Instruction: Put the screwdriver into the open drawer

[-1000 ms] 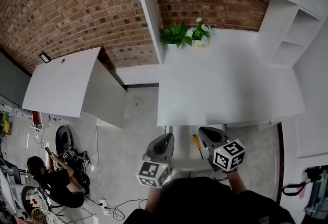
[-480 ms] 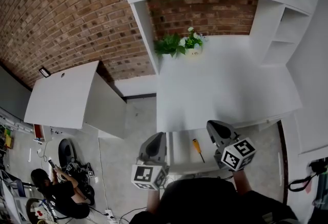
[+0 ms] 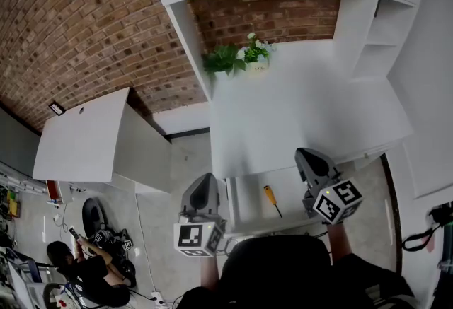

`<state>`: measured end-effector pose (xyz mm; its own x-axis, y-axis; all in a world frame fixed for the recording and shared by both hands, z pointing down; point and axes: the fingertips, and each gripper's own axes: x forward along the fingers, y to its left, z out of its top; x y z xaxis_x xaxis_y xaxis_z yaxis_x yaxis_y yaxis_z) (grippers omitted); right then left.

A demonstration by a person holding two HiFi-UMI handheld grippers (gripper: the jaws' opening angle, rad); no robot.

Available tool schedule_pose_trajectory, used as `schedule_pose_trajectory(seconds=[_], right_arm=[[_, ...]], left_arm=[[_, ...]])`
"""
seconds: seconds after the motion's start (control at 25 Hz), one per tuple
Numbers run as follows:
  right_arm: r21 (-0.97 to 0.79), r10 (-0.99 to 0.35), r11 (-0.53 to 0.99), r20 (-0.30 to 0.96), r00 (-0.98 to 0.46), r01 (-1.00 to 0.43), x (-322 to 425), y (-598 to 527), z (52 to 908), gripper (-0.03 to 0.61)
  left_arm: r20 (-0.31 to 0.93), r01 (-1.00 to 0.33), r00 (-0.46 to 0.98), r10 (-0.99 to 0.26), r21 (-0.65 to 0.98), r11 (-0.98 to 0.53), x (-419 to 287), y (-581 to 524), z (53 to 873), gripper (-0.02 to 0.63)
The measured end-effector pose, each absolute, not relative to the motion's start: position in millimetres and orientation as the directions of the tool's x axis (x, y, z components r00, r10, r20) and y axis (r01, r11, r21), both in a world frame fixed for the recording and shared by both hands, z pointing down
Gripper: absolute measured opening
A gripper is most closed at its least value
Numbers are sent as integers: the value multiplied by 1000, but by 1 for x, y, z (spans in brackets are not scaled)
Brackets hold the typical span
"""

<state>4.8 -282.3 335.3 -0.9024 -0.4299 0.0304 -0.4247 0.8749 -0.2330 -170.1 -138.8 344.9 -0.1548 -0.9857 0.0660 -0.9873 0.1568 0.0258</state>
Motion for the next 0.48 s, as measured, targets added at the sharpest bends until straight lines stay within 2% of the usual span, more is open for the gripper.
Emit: schedule_pose_trajectory(seconds=[0.48], right_arm=[[-225, -459, 864, 20, -888, -451, 11, -287, 337, 15]], left_arm=[[59, -985, -169, -984, 10, 170, -174, -136, 340, 8]])
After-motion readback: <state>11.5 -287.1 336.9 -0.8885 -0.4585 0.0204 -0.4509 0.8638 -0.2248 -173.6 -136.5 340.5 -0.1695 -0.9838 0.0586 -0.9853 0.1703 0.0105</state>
